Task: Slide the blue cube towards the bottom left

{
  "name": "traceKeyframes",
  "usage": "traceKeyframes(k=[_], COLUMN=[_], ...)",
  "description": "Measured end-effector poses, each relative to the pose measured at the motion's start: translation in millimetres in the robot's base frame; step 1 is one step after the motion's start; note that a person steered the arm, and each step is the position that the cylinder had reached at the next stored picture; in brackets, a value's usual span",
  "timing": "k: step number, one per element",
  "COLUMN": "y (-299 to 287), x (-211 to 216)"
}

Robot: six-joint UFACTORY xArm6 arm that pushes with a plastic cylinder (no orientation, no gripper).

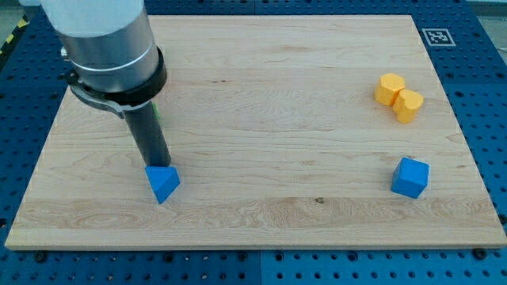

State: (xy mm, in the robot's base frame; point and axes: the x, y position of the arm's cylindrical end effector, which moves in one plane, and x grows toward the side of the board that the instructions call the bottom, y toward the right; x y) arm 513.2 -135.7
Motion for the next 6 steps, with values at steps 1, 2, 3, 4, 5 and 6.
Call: traceKeyframes(k=[1, 2, 3, 4, 5, 6], y=[24, 83, 157, 263, 371, 455], x=[-16, -35, -46, -46, -33, 20])
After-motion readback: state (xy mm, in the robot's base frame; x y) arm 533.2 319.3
